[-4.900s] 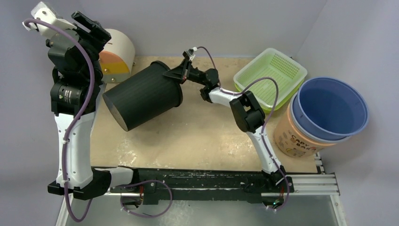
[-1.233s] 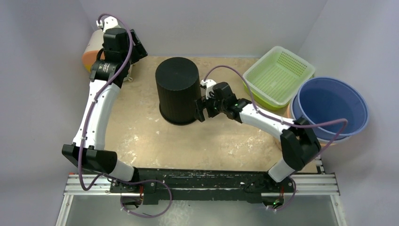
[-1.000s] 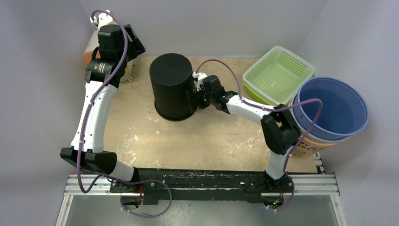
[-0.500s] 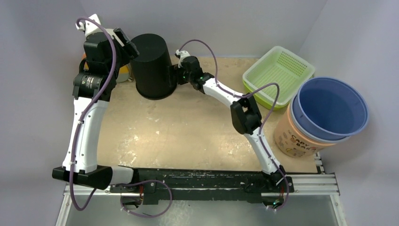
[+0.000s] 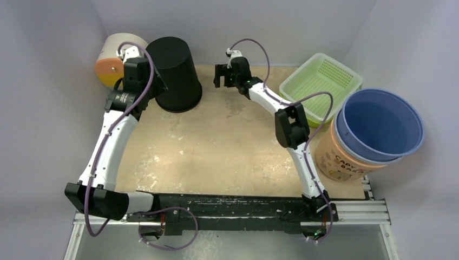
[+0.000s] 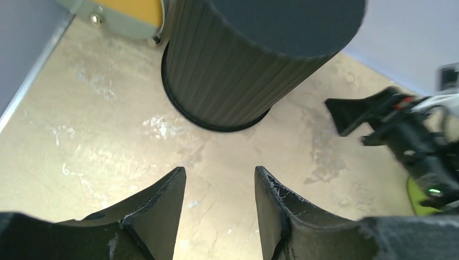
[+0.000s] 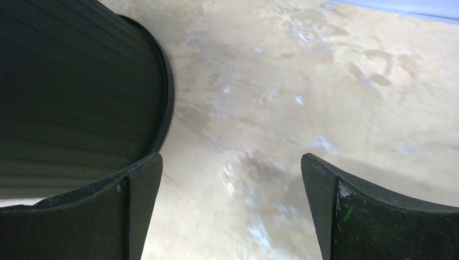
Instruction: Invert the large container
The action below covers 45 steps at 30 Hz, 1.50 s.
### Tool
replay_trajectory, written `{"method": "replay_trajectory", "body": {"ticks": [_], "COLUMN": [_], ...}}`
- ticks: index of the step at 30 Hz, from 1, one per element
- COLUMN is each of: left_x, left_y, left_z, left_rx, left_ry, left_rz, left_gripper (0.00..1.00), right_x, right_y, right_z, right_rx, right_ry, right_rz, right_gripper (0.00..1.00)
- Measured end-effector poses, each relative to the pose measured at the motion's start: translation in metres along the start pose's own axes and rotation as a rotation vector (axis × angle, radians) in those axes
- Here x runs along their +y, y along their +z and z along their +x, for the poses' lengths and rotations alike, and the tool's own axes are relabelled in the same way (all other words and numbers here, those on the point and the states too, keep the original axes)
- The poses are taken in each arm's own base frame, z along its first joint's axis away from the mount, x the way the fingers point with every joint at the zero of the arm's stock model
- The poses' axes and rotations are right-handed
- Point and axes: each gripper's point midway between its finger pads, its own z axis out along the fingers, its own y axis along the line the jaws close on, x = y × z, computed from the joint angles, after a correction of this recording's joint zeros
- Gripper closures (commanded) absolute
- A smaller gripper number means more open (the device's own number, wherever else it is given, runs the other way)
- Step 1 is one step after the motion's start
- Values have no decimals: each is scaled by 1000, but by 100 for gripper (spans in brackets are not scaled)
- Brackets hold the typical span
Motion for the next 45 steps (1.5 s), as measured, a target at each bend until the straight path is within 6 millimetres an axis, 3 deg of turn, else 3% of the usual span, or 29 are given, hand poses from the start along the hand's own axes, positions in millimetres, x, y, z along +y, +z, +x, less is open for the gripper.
{"method": "replay_trajectory", "body": {"ticks": [3, 6, 12, 15, 17, 23, 29, 34, 40, 45], "left_x": [15, 26, 27, 21, 17, 15, -8, -28, -39, -38], "left_y": [9, 20, 58, 86, 106, 155, 192, 216, 210, 168], "left_z": [36, 66, 93, 98, 102, 121, 98, 76, 81, 102], "left_rx": [61, 74, -2, -29, -43, -36, -100, -142, -82, 45], "left_ry": [3, -10, -46, -54, -58, -50, -52, -44, -19, 14], "left_rz": [-28, -33, 11, 17, 16, -12, 8, 35, 89, 135], "left_gripper": [51, 50, 49, 49, 49, 49, 48, 44, 34, 30], "right_x": [-12, -13, -5, -8, -13, -43, -78, -95, -115, -123], "right_y": [-27, -64, -144, -173, -191, -241, -302, -354, -398, -420], "right_z": [-9, -42, -141, -172, -182, -189, -179, -173, -150, -126], "right_rx": [21, -1, -145, -189, -195, -165, -108, -83, -15, 69], "right_ry": [-22, -52, -154, -185, -203, -231, -220, -205, -169, -129], "right_rz": [30, 37, 65, 93, 128, 276, 420, 536, 682, 752], "right_gripper": [0, 0, 0, 0, 0, 0, 0, 0, 0, 0]}}
